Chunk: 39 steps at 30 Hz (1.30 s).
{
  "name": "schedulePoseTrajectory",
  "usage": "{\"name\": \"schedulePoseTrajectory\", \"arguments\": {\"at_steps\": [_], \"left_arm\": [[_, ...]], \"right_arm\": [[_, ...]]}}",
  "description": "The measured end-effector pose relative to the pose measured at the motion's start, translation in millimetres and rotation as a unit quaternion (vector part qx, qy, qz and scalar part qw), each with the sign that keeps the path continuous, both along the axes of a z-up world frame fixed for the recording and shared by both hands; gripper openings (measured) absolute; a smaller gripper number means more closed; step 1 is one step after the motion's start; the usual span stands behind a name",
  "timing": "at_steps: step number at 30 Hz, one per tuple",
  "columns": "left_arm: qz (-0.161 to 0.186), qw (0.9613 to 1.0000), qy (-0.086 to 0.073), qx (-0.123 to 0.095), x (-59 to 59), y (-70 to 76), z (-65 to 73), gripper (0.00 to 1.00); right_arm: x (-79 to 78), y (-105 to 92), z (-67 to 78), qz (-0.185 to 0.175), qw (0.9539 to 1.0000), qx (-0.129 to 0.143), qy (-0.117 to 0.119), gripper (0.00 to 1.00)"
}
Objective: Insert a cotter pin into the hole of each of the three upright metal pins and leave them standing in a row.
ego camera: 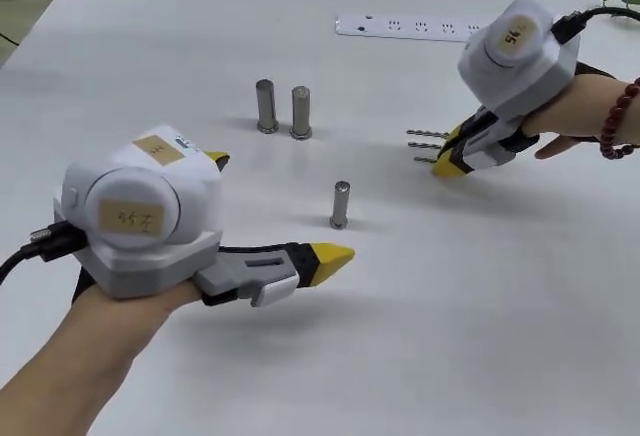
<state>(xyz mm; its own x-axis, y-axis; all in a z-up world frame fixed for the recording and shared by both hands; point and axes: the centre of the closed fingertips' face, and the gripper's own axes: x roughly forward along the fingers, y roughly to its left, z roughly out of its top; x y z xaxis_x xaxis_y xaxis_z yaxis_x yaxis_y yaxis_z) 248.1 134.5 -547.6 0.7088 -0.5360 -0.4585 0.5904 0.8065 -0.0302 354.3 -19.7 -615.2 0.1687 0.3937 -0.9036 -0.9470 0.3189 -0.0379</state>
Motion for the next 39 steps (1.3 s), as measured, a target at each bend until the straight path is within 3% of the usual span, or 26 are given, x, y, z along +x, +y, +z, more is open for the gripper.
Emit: {"name": "schedulePoseTrajectory", "arguments": {"at_steps": [6, 10, 18, 22, 31, 34, 38, 39], "left_arm": [[-0.009, 0.9999, 0.002, 0.004, -2.2, -2.9, -1.5, 0.94], [-0.021, 0.9998, 0.000, -0.005, -3.5, -7.3, 1.2, 0.94], [-0.020, 0.9998, 0.001, -0.006, -3.1, -5.7, 1.8, 0.92], [-0.023, 0.9997, 0.001, -0.011, -3.5, -5.5, 3.6, 0.86], [-0.038, 0.9992, 0.000, -0.010, -5.6, -12.7, 7.2, 0.82], [-0.044, 0.9989, 0.008, -0.014, -7.8, -15.7, 6.3, 0.79], [-0.051, 0.9986, 0.013, -0.011, -10.8, -18.9, 6.4, 0.73], [-0.053, 0.9985, 0.014, -0.010, -11.2, -19.5, 6.4, 0.72]], "right_arm": [[-0.2, -0.5, -0.4, 0.008, 0.9999, -0.013, 0.001, 0.04], [-1.1, -1.2, 0.1, 0.010, 0.9991, -0.039, -0.015, 0.00], [2.5, -0.7, -2.9, 0.016, 0.9985, -0.051, -0.015, 0.00], [2.1, 0.0, -3.1, 0.013, 0.9982, -0.054, -0.021, 0.00], [-6.1, 3.9, 5.2, 0.017, 0.9987, -0.037, -0.032, 0.00], [-2.4, 6.2, 6.1, 0.020, 0.9986, -0.027, -0.041, 0.00], [-13.4, 7.0, 13.7, 0.022, 0.9982, -0.020, -0.051, 0.00], [-9.6, 7.3, 15.0, 0.023, 0.9981, -0.016, -0.056, 0.00]]}}
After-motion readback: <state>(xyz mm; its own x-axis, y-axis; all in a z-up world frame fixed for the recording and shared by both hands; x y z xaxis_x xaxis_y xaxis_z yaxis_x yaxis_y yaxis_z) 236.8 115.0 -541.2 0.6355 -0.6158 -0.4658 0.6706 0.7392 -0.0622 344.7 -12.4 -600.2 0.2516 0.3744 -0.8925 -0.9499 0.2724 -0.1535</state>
